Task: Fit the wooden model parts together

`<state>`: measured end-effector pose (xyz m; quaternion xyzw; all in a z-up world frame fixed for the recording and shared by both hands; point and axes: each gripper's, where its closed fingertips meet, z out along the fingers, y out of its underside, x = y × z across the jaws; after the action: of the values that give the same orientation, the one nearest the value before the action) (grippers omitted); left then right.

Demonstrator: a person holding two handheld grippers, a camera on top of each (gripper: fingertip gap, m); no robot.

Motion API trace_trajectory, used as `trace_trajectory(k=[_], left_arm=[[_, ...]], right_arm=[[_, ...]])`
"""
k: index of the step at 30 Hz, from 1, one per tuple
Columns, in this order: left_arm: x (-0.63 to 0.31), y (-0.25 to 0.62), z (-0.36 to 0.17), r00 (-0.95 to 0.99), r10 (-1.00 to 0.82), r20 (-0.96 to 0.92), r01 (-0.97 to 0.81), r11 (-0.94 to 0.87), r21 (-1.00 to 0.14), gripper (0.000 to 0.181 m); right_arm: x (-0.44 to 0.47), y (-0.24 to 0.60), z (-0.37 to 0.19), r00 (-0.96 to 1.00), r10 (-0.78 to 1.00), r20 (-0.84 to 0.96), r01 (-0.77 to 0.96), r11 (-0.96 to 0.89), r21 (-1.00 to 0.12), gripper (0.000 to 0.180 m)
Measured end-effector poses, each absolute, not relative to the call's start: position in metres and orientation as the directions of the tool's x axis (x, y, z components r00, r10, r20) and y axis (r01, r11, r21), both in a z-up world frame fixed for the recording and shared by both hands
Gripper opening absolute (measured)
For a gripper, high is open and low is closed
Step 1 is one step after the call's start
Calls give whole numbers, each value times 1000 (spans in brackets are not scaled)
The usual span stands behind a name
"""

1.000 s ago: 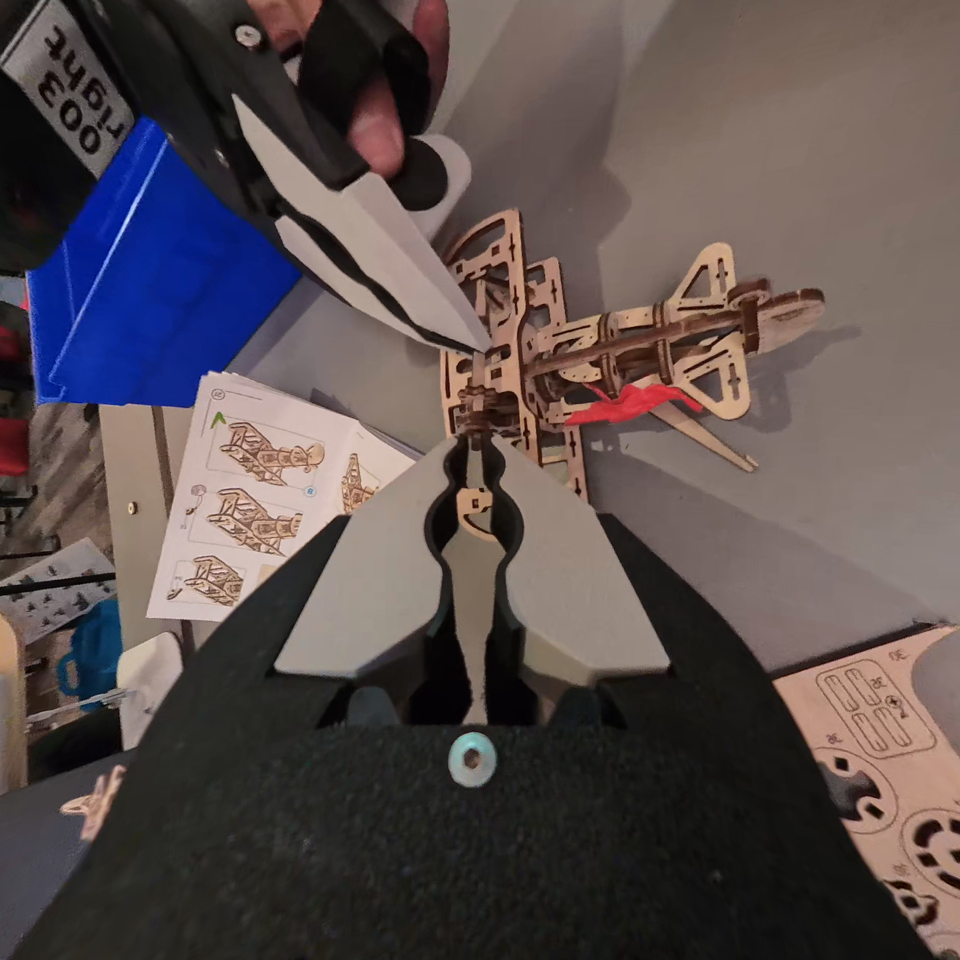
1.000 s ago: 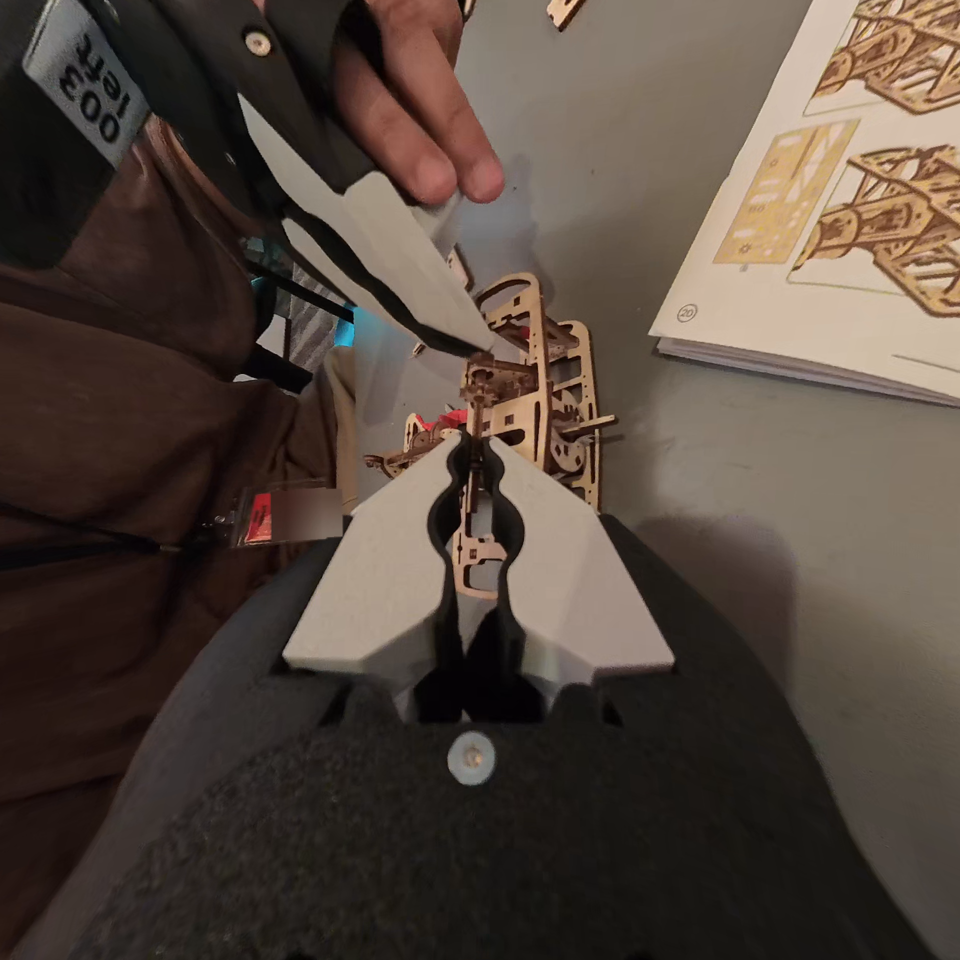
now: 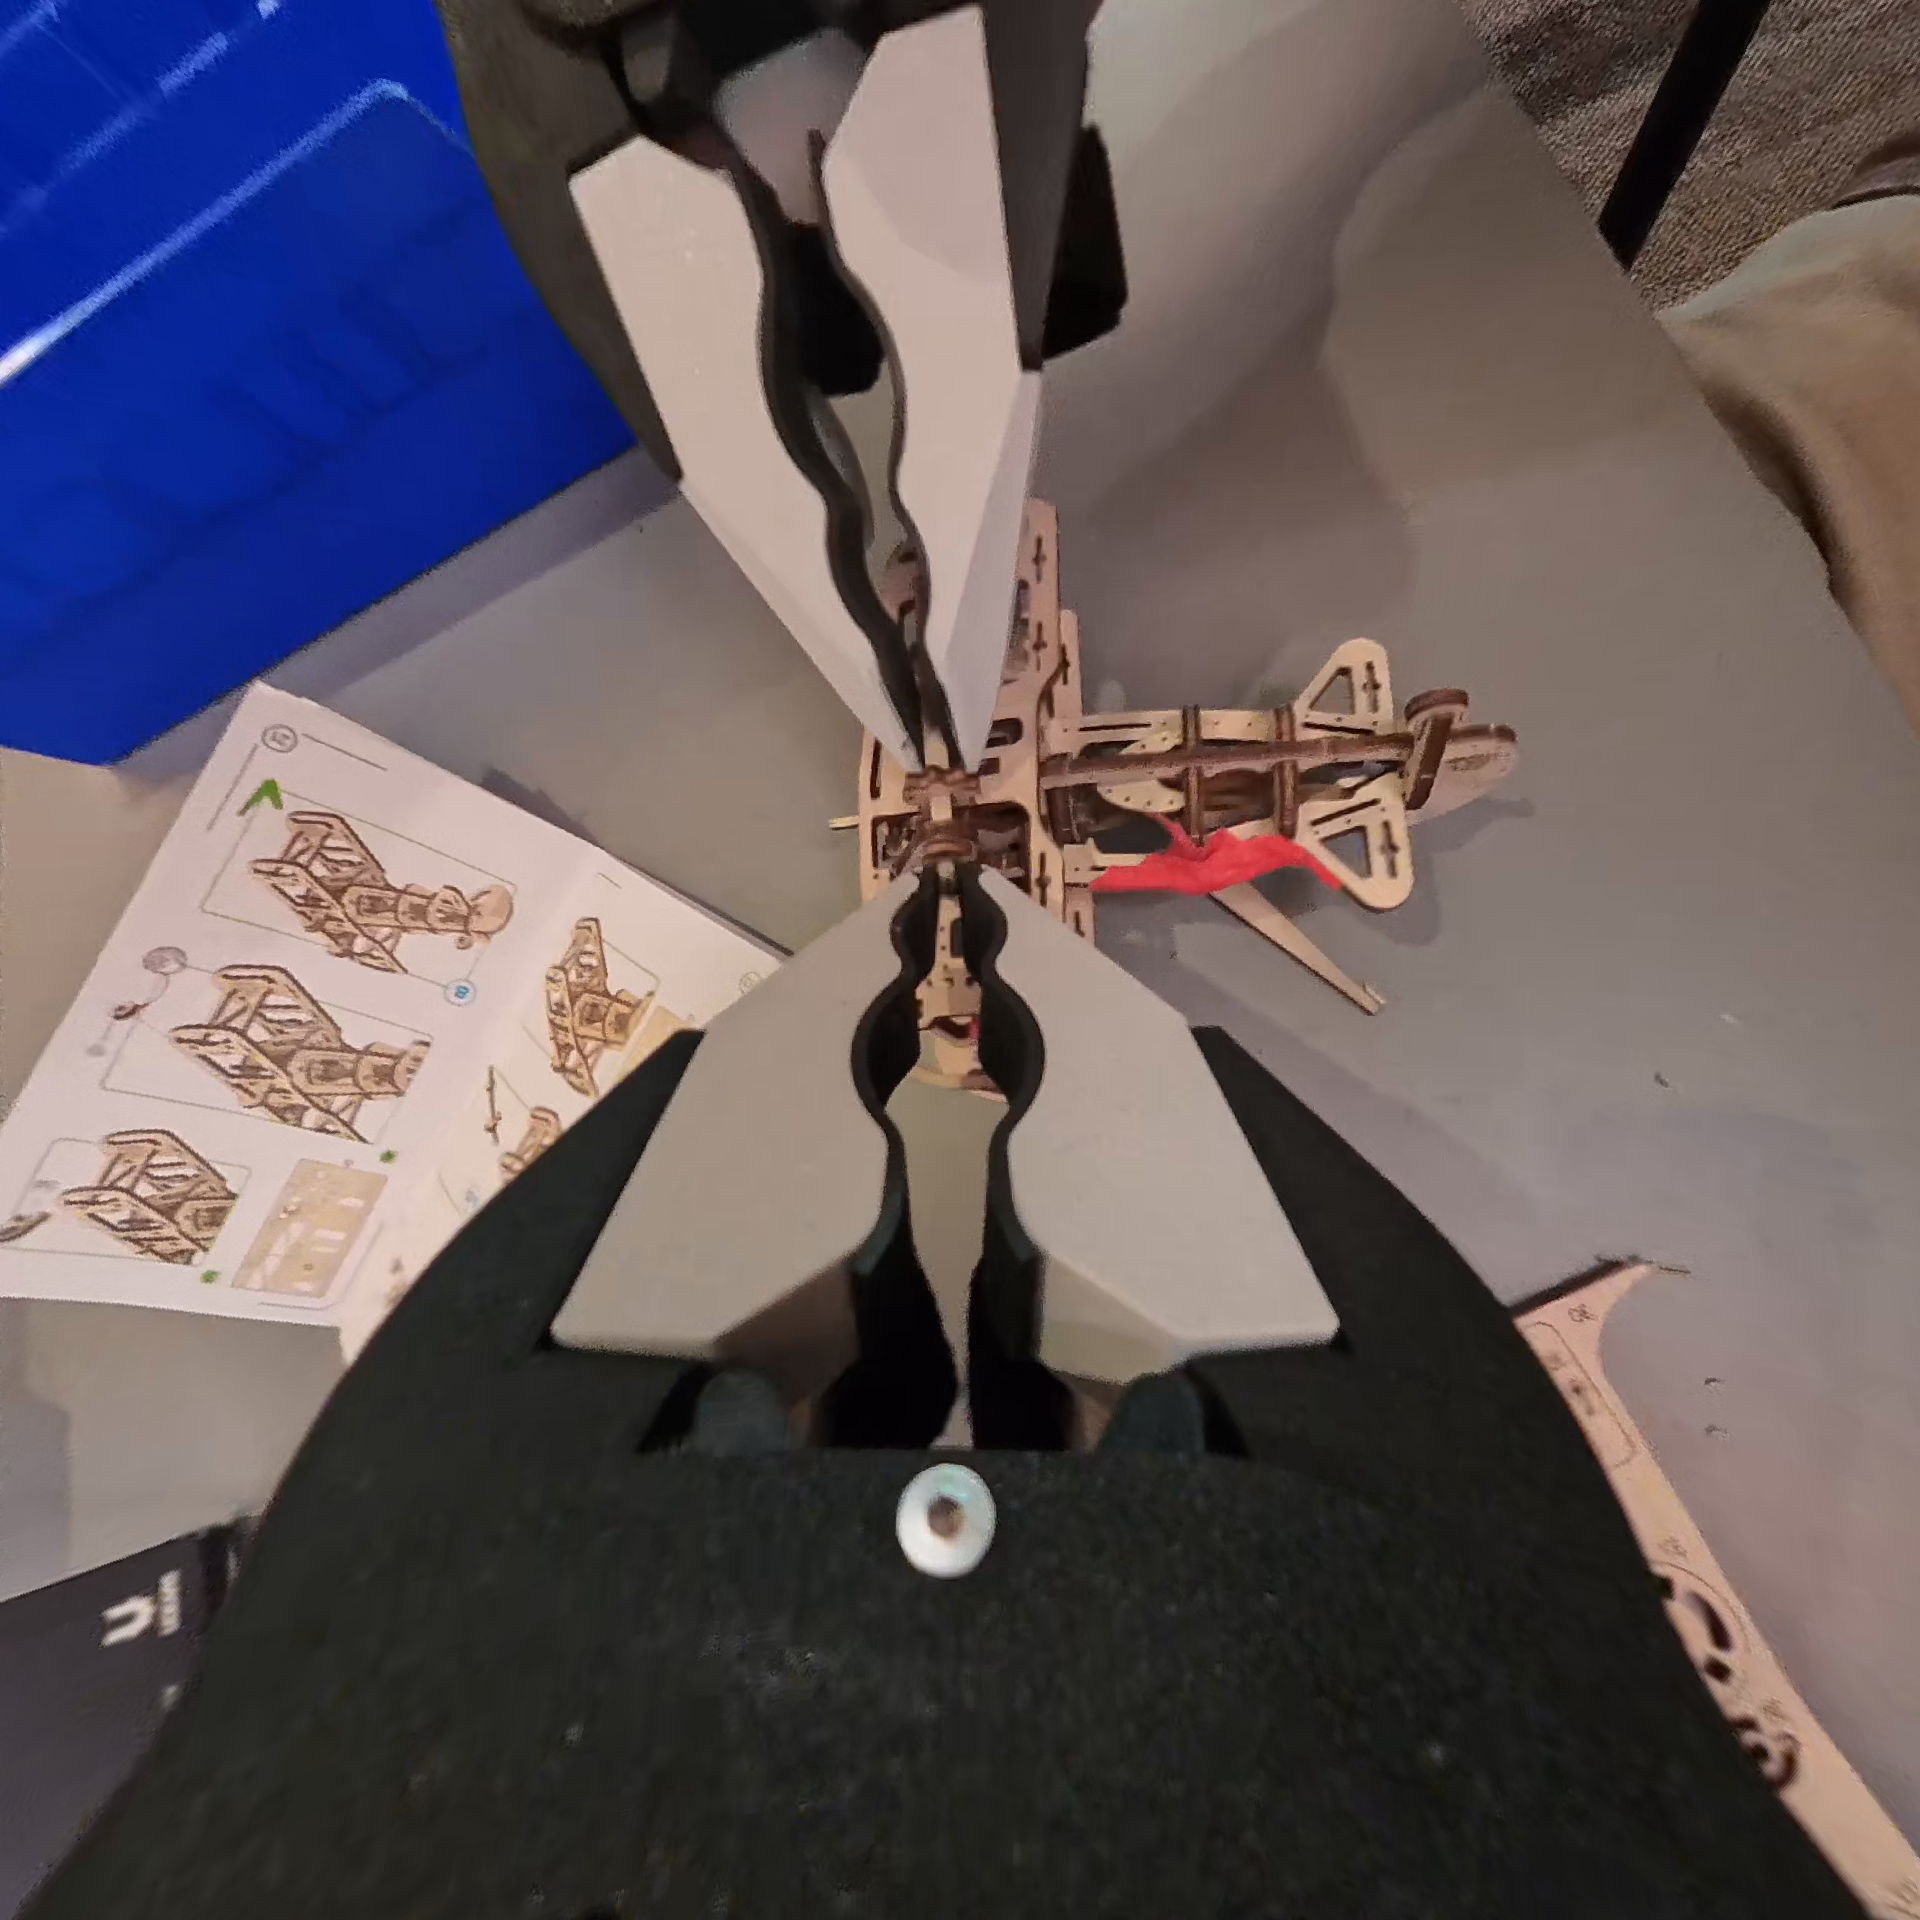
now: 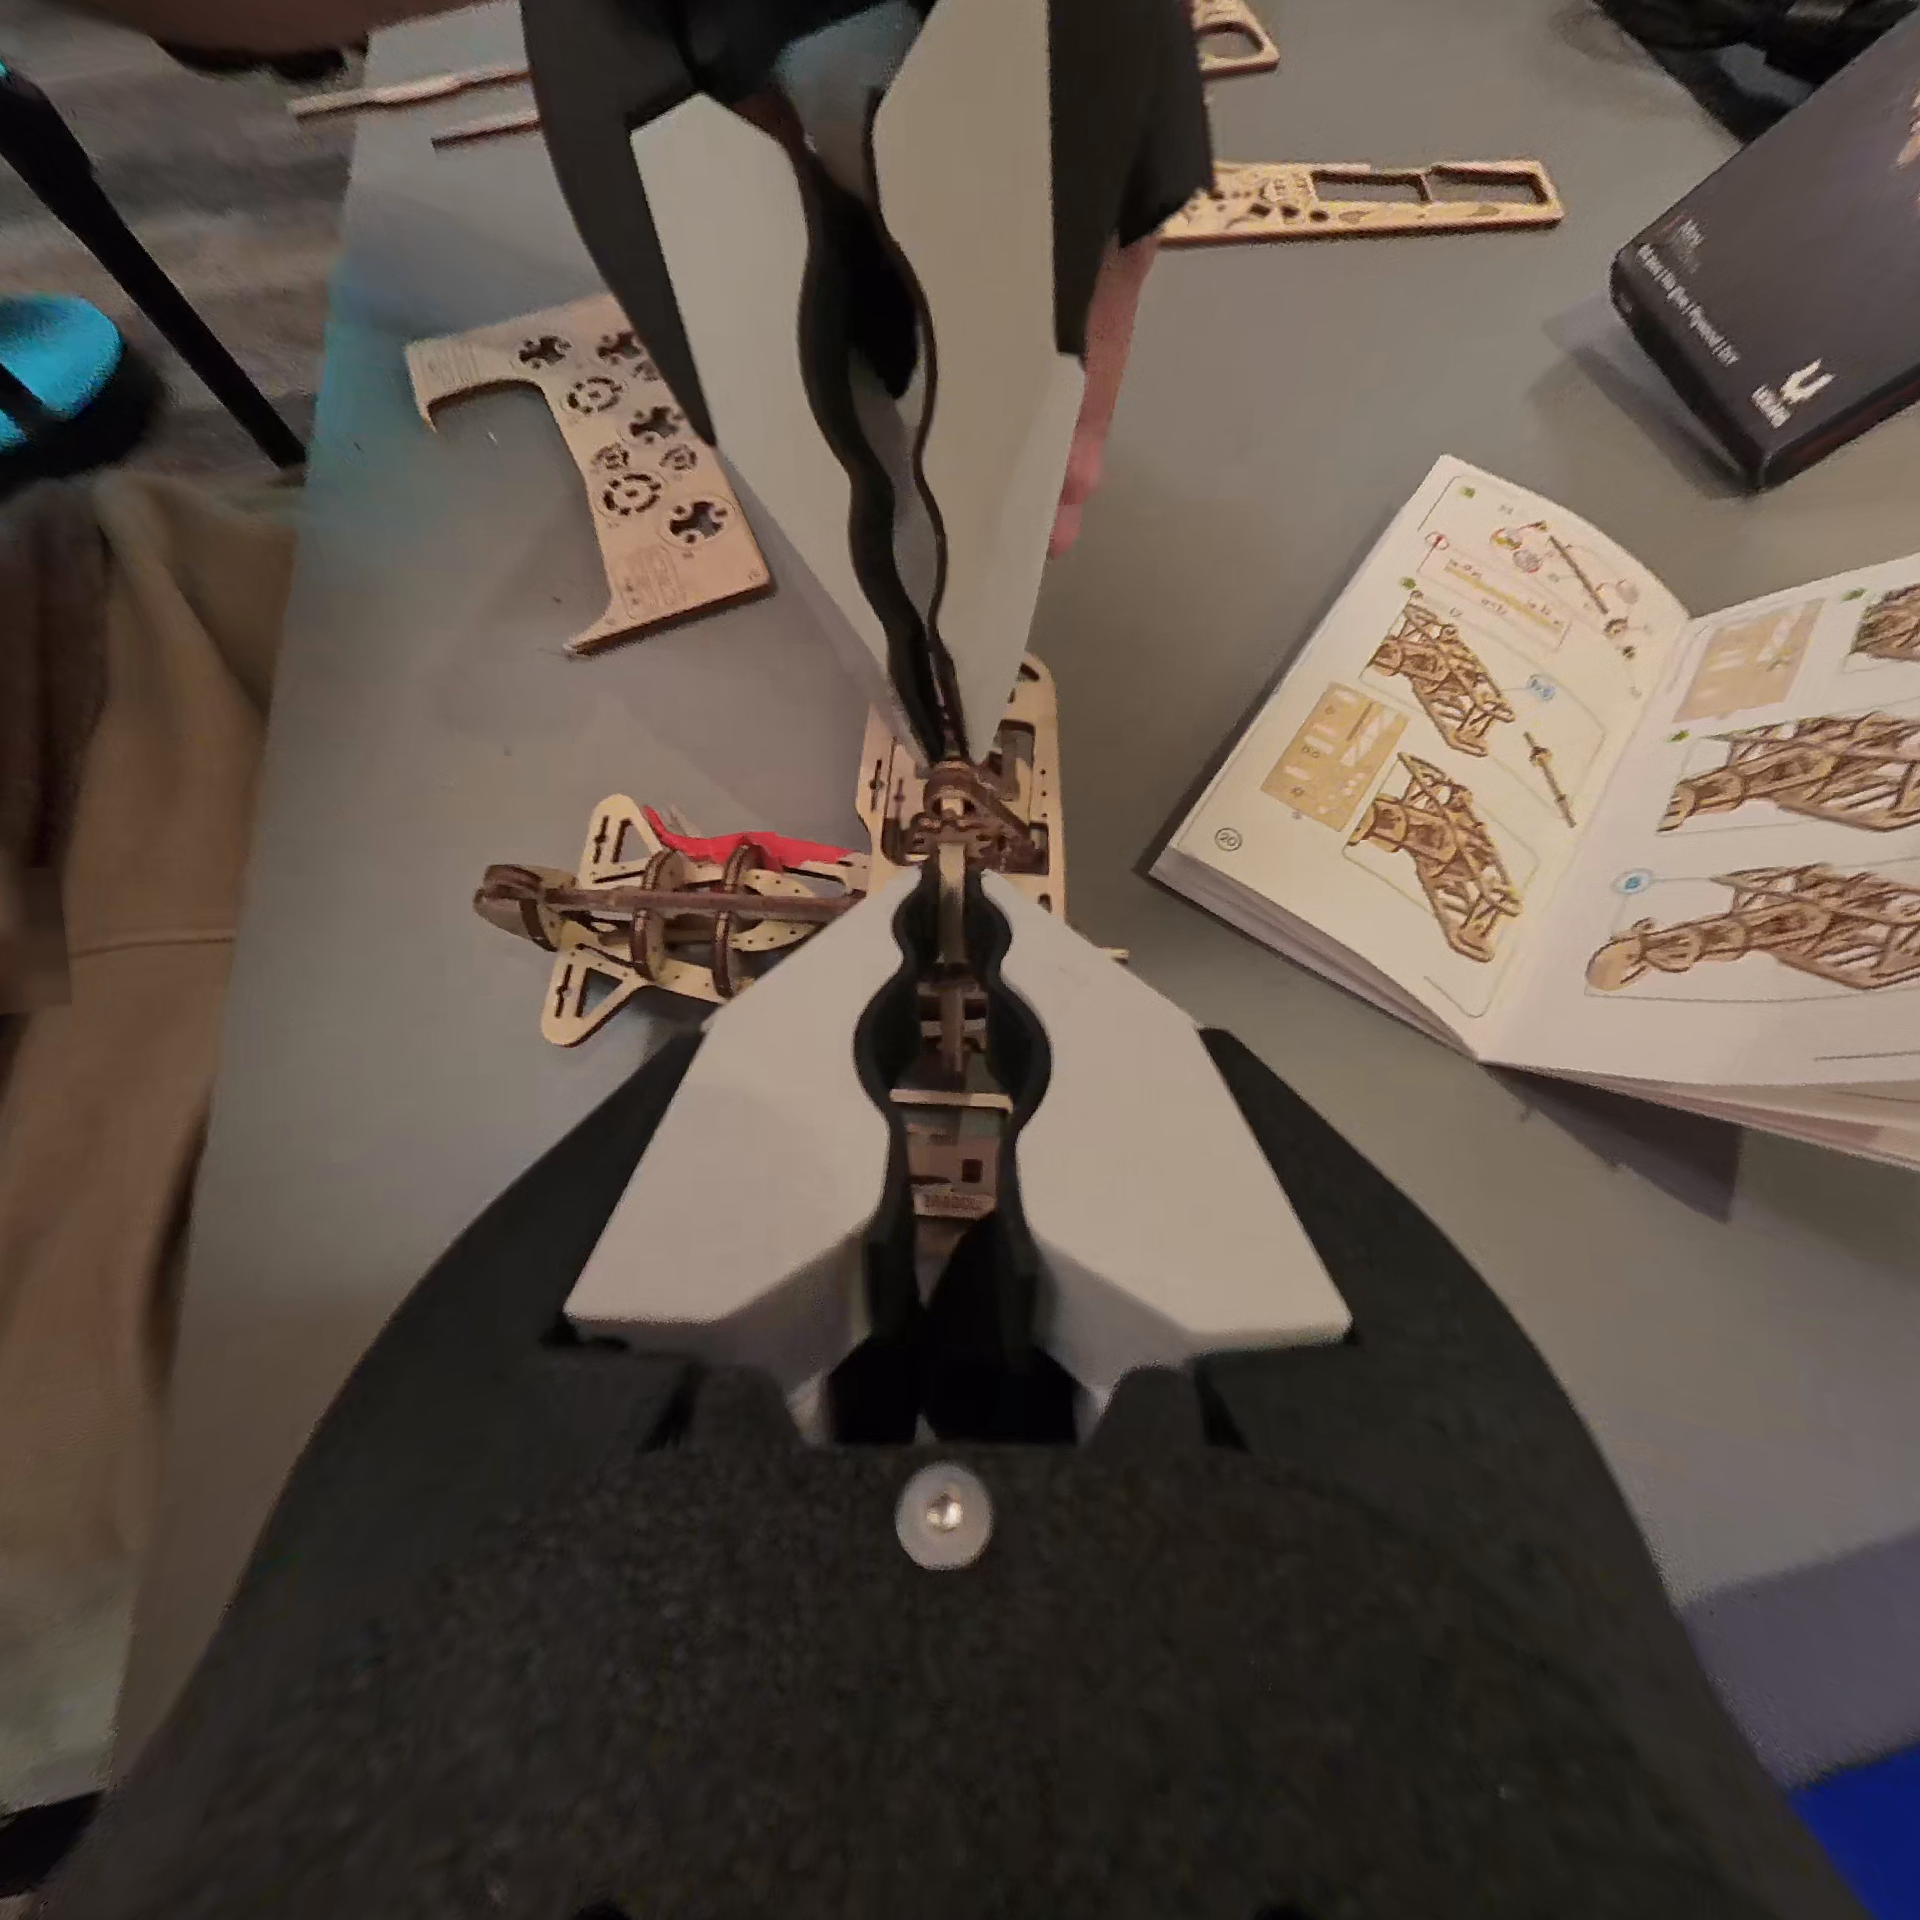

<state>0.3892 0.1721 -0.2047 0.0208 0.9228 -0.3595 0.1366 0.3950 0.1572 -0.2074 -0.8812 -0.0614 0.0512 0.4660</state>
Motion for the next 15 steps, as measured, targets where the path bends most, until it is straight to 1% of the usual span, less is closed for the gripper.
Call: trace_trajectory(k=[1,3,9,12,15], left_arm=[[389,172,-205,-955,-54,-290,158,737,-657,2],[390,173,-207,-947,-53,-316,175,740,-649,3],[390,172,-209,-957,-60,-284,152,729,-667,3],[388,171,-206,-963,-65,-260,139,707,-694,3],[388,169,-204,-966,-80,-246,126,684,-718,5]], right_arm=[[394,156,-208,986,153,-71,27,-564,-826,2],[394,153,-211,982,146,-117,-11,-581,-814,2],[393,153,-212,979,146,-139,-28,-585,-811,2],[394,153,-210,977,131,-165,-61,-574,-817,1],[393,153,-211,977,134,-163,-57,-578,-814,2]])
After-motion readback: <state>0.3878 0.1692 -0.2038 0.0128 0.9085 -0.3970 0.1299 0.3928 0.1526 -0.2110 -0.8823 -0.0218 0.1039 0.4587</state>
